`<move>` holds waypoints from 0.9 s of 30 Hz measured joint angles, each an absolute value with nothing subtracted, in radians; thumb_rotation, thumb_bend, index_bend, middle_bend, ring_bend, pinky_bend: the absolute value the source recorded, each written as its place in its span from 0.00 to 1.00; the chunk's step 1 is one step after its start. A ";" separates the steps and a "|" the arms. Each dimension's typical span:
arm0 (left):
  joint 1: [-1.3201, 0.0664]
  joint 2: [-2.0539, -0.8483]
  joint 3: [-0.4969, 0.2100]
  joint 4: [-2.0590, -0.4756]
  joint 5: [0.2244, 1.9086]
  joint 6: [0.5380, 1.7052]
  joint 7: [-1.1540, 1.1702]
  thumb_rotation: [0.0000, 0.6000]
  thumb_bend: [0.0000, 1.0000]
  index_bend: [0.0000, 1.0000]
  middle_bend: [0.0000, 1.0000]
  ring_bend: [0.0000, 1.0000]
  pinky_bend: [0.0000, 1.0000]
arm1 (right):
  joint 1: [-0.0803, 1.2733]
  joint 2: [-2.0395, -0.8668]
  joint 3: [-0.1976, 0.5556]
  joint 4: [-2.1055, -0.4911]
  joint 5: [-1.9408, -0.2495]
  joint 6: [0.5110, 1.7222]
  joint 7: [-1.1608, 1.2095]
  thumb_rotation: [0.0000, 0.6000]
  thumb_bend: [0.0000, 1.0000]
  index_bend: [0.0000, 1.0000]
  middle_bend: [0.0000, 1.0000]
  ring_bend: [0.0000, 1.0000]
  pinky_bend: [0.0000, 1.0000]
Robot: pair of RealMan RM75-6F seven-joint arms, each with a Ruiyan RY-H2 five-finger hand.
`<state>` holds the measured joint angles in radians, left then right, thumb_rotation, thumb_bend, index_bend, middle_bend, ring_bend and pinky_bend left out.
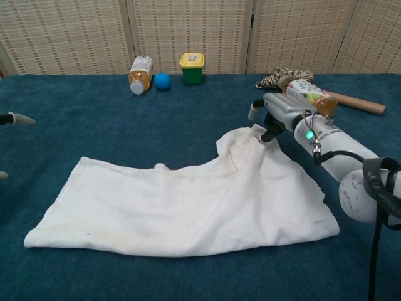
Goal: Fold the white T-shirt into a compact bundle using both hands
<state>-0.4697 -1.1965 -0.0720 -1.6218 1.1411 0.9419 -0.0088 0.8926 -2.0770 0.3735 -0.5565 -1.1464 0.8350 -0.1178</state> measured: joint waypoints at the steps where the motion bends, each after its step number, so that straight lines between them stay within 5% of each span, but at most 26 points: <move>1: -0.470 -1.197 -0.072 -1.621 1.141 0.942 -0.009 1.00 0.35 0.00 0.94 0.86 0.97 | 0.894 -2.075 0.375 -0.559 -1.145 0.835 -0.120 1.00 0.28 0.19 0.89 0.98 1.00; 19: -0.463 -1.177 -0.083 -1.638 1.144 0.954 -0.018 1.00 0.35 0.00 0.94 0.86 0.97 | 0.853 -1.913 0.360 -0.818 -1.137 0.851 -0.198 1.00 0.34 0.17 0.87 0.98 0.99; 27: -0.459 -1.163 -0.086 -1.650 1.153 0.967 -0.013 1.00 0.35 0.00 0.94 0.86 0.97 | 0.807 -1.802 0.352 -1.047 -1.142 0.902 -0.201 1.00 0.34 0.30 0.87 0.98 0.99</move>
